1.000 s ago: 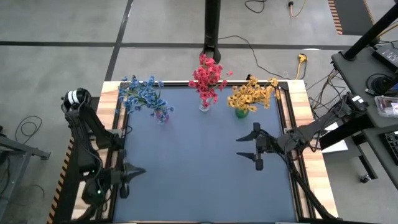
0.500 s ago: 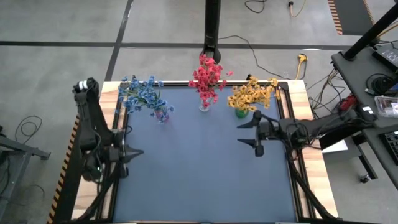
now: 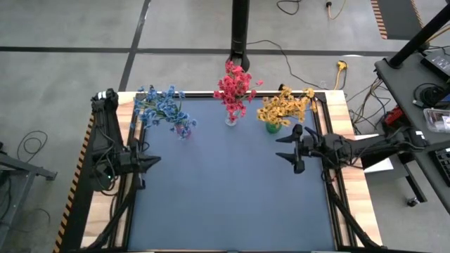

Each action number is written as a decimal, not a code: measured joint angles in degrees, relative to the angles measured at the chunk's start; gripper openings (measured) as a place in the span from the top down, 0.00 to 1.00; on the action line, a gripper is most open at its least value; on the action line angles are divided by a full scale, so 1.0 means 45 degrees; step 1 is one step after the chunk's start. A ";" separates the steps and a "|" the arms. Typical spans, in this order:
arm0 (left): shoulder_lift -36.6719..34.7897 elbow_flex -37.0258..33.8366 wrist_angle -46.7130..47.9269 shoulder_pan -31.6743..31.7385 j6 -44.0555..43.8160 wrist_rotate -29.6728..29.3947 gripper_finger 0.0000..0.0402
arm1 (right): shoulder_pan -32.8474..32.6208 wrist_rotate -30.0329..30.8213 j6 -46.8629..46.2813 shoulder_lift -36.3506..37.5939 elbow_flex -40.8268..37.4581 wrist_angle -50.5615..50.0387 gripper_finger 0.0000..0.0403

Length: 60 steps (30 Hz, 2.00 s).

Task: Sort flowers into vase by color
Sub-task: Return to Home Position

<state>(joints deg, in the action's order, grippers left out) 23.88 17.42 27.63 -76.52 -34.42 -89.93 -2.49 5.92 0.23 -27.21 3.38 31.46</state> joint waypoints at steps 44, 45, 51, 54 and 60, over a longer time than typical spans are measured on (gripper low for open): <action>0.0087 -0.2140 -0.0376 0.1863 -0.0226 0.1563 1.00 | 0.0396 0.1038 0.1433 0.1698 -0.0559 -0.0839 0.47; 0.0092 -0.2140 -0.0376 0.1863 -0.0225 0.1652 1.00 | 0.0396 0.1035 0.1239 0.1698 -0.0559 -0.0839 0.47; 0.0092 -0.2140 -0.0386 0.1863 -0.0226 0.2515 1.00 | 0.0396 0.1038 0.1306 0.1698 -0.0559 -0.0839 0.47; 0.0092 -0.2140 -0.0397 0.1863 -0.0226 0.2961 1.00 | 0.0396 0.1038 0.1353 0.1698 -0.0559 -0.0839 0.47; 0.0087 -0.2140 -0.0431 0.1863 -0.0226 0.3776 1.00 | 0.0396 0.1038 0.1375 0.1698 -0.0559 -0.0844 0.47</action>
<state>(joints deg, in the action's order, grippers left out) 24.27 7.79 25.69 -68.14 -35.44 -72.94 -0.71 10.59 6.42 -19.57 0.86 27.66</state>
